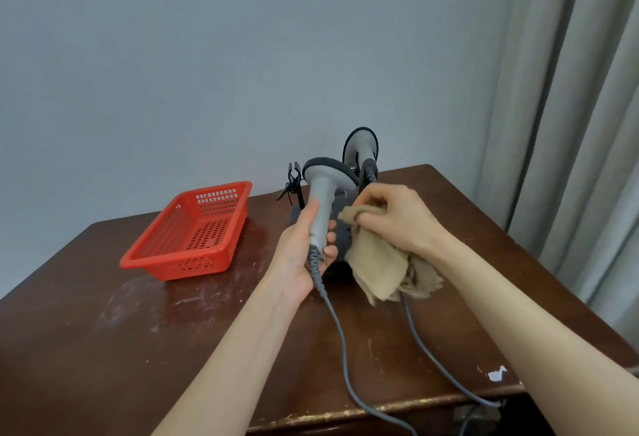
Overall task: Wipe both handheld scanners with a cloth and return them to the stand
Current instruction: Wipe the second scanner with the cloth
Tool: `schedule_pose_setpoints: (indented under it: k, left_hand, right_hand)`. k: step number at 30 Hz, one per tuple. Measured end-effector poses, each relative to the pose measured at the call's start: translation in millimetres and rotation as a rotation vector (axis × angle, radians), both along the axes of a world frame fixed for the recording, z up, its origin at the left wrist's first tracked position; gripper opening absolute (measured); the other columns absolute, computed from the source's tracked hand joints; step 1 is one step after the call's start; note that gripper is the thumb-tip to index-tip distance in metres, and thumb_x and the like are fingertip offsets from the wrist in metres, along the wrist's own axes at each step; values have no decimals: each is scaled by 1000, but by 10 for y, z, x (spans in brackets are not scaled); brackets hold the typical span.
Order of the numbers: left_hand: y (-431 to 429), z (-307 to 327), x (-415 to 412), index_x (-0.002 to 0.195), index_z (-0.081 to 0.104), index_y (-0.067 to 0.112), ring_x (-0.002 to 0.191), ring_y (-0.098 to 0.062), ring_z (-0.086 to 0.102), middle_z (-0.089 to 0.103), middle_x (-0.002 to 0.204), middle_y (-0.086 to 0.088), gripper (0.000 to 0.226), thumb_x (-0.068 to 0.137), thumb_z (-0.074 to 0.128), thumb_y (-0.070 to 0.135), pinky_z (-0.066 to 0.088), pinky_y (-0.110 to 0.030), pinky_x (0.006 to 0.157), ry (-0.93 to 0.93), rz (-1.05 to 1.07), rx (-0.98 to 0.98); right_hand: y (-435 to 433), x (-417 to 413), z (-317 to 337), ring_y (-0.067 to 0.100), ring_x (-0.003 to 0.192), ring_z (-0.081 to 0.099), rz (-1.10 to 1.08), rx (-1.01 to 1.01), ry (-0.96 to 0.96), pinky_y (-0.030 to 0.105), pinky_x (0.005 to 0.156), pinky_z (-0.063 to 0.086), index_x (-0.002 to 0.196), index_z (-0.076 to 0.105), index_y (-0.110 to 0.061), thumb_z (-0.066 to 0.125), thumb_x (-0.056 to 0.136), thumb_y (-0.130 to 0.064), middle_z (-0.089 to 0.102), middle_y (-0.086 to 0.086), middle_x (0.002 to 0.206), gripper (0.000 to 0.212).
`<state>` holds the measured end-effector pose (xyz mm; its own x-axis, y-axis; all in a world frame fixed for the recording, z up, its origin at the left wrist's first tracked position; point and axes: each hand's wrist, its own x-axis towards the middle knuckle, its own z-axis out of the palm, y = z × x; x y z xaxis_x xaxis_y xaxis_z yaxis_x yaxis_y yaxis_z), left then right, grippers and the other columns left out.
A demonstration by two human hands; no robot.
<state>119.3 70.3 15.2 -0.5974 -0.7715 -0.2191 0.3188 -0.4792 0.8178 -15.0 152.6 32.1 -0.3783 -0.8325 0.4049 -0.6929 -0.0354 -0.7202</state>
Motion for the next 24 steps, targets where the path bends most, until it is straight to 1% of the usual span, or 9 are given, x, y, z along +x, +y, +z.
schedule_pose_setpoints:
  k: [2, 4, 6, 8, 11, 14, 17, 20, 24]
  left_hand:
    - [14, 0, 18, 106, 57, 2, 53, -11, 52, 58, 78, -9, 43, 84, 63, 38, 42, -18, 38, -29, 15, -27]
    - [36, -7, 19, 106, 58, 4, 58, -12, 55, 62, 78, -9, 37, 88, 60, 37, 47, -21, 42, -63, 22, -70]
    - [62, 3, 24, 106, 60, 5, 58, -13, 58, 65, 76, -8, 35, 90, 58, 36, 49, -22, 45, -75, 24, -98]
    - [57, 27, 33, 105, 60, 5, 60, -13, 59, 65, 76, -8, 34, 91, 56, 36, 51, -23, 48, -62, 39, -108]
    - [13, 52, 66, 101, 61, 8, 65, -14, 59, 65, 79, -7, 29, 92, 55, 35, 51, -24, 50, -53, 80, -96]
    - [28, 46, 72, 97, 61, 6, 58, -14, 59, 67, 71, -7, 29, 93, 54, 34, 51, -24, 47, -9, 94, -13]
    - [62, 34, 44, 101, 58, 3, 56, -15, 59, 65, 73, -10, 31, 94, 54, 33, 51, -23, 45, 19, 101, 54]
    - [73, 28, -6, 100, 60, 6, 59, -17, 62, 66, 77, -10, 28, 94, 54, 32, 51, -25, 46, 12, 124, 59]
    - [39, 18, -15, 86, 66, 9, 64, -21, 65, 71, 69, -7, 33, 95, 49, 36, 51, -34, 63, -63, 187, -15]
  right_hand:
    - [-55, 5, 37, 10, 80, 60, -93, -113, -69, 26, 70, 46, 81, 66, -25, 65, 81, -21, 68, -4, 81, 4]
    - [-135, 54, 77, 10, 80, 59, -87, -171, -103, 24, 70, 46, 86, 66, -24, 64, 85, -26, 68, -3, 83, 3]
    - [-187, 116, 104, 10, 81, 59, -55, -184, -91, 21, 70, 45, 88, 66, -23, 62, 85, -19, 66, -7, 83, 7]
    - [-166, 151, 113, 10, 82, 61, 48, -125, -75, 23, 74, 48, 84, 67, -22, 61, 81, -11, 67, -9, 82, 13]
    - [-97, 173, 114, 11, 83, 64, 247, 36, -108, 27, 80, 50, 74, 69, -19, 69, 77, -12, 71, -6, 80, 8]
    - [-143, 132, 112, 6, 83, 62, 85, -68, -135, 22, 74, 48, 73, 66, -25, 66, 79, -14, 69, -12, 82, 12]
    - [-225, 128, 118, 5, 81, 58, -63, -165, -123, 22, 68, 46, 87, 66, -28, 57, 83, -11, 65, -15, 84, 19]
    - [-205, 198, 92, 3, 84, 59, 79, -86, -23, 24, 77, 48, 85, 68, -33, 60, 80, -11, 66, -15, 89, 25]
    - [-49, 333, 74, -1, 77, 60, 349, 126, -28, 17, 76, 47, 68, 71, -33, 68, 71, -12, 67, -14, 77, 21]
